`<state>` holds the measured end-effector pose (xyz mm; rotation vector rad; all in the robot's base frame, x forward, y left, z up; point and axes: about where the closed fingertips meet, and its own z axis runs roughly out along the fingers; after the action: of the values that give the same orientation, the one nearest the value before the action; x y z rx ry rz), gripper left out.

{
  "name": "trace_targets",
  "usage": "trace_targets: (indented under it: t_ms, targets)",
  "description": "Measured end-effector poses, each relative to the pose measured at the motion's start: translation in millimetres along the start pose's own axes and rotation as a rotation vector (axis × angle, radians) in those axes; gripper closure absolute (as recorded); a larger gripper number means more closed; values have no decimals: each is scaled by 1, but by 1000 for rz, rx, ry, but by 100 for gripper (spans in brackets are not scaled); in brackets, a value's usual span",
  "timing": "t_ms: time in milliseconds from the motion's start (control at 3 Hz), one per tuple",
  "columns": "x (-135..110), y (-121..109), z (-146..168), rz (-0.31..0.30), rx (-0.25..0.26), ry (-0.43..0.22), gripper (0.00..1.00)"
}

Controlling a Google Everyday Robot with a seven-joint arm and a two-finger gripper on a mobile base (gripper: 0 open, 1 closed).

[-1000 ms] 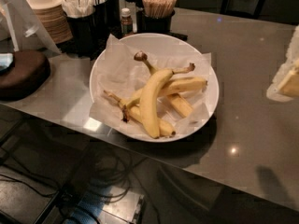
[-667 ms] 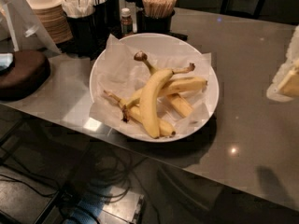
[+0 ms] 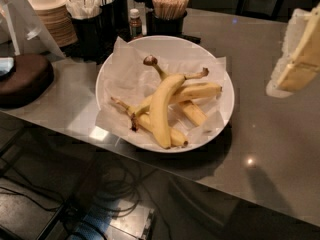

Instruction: Pick banana from white bowl

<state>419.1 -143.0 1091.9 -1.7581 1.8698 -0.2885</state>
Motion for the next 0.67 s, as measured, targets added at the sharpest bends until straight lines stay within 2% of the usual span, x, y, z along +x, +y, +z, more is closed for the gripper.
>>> trace_targets:
  t_ms: [333,667]
  targets:
    - [-7,-5,55,-51,-164,-85,0]
    - [-4,-6,75,-43,-195,-93,0]
